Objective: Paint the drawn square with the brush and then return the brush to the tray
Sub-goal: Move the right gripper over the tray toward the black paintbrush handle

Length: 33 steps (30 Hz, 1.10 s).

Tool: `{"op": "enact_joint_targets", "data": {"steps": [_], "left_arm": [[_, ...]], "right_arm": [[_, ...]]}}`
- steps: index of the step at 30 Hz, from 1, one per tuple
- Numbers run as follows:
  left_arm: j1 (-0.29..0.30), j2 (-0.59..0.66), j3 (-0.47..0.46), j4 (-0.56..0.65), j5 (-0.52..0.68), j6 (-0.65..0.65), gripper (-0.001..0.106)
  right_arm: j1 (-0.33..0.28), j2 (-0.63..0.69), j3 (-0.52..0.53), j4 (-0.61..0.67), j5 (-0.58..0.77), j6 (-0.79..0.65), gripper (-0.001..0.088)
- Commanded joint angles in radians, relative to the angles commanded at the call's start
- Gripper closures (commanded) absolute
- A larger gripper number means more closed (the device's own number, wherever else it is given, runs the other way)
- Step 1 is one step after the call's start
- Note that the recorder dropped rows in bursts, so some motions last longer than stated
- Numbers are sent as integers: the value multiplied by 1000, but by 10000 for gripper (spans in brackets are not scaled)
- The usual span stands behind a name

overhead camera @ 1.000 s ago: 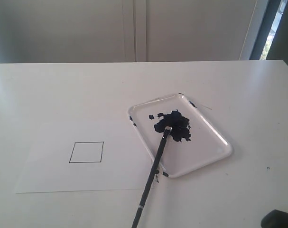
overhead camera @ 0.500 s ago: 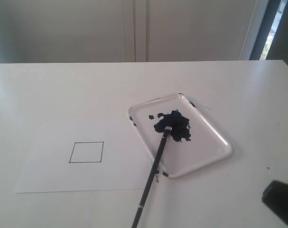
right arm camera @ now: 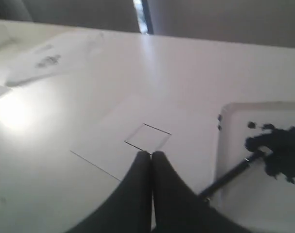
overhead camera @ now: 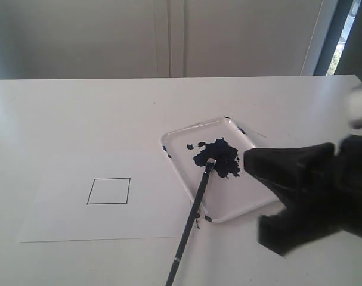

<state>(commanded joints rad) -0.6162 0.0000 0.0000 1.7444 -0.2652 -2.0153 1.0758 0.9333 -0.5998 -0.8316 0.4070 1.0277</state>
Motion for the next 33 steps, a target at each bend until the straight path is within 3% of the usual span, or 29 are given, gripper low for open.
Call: {"op": "enact_joint_targets", "data": {"steps": [5, 18, 21, 24, 29, 31, 33], "left_arm": [[0, 0, 0, 0, 0, 0, 1053], [0, 0, 0, 0, 0, 0, 1053], [0, 0, 0, 0, 0, 0, 1053], [0, 0, 0, 0, 0, 0, 1053], [0, 0, 0, 0, 0, 0, 1053], [0, 0, 0, 0, 0, 0, 1053], [0, 0, 0, 0, 0, 0, 1053]], "right_arm": [[0, 183, -102, -26, 186, 8, 868], [0, 441, -167, -110, 198, 137, 849], [0, 499, -167, -132, 223, 181, 747], [-13, 558, -167, -142, 243, 217, 588], [-38, 639, -167, -100, 156, 235, 242], [-41, 658, -175, -60, 95, 235, 187], [-41, 682, -201, -8, 51, 233, 188]]}}
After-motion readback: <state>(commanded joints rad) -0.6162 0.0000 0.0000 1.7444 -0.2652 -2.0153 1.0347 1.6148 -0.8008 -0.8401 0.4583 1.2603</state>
